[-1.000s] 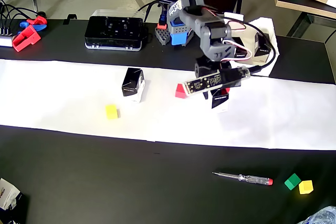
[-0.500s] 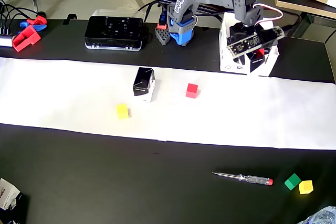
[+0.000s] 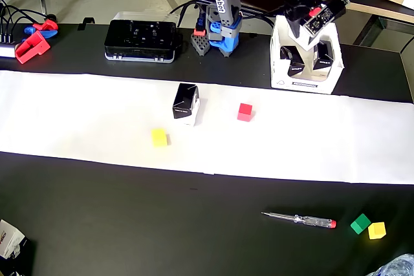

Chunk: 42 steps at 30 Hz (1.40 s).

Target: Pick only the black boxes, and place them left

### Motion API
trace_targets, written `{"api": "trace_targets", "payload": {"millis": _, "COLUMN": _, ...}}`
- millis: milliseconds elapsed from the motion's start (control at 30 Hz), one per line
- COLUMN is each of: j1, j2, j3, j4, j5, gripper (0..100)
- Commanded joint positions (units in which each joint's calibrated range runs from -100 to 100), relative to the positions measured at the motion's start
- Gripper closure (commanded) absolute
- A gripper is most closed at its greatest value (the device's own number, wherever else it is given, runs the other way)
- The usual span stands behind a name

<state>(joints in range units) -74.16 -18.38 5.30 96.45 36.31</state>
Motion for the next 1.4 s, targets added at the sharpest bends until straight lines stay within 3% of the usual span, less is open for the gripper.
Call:
{"api": "trace_targets", "payload": {"millis": 0, "j1": -2.7, "j2": -8.1, "j3": 7.2, "j4": -6.9, "j5": 0.4, "gripper": 66}}
{"api": "trace_targets", "payload": {"millis": 100, "j1": -2.8, "j2": -10.0, "j3": 11.4, "j4": -12.6, "j5": 0.5, "gripper": 57}}
{"api": "trace_targets", "payload": {"millis": 233, "j1": -0.9, "j2": -12.9, "j3": 12.2, "j4": -19.3, "j5": 1.2, "gripper": 54}}
{"api": "trace_targets", "payload": {"millis": 633, "j1": 35.6, "j2": -17.0, "j3": 8.5, "j4": -21.5, "j5": 3.0, "gripper": 53}}
{"api": "trace_targets", "payload": {"millis": 867, "j1": 56.9, "j2": -11.7, "j3": 9.0, "j4": -21.4, "j5": 9.4, "gripper": 53}}
{"api": "trace_targets", "payload": {"millis": 1167, "j1": 73.2, "j2": -3.0, "j3": 8.4, "j4": -21.4, "j5": 18.0, "gripper": 53}}
{"api": "trace_targets", "payload": {"millis": 1367, "j1": 75.9, "j2": 2.1, "j3": 8.4, "j4": -21.4, "j5": 18.8, "gripper": 53}}
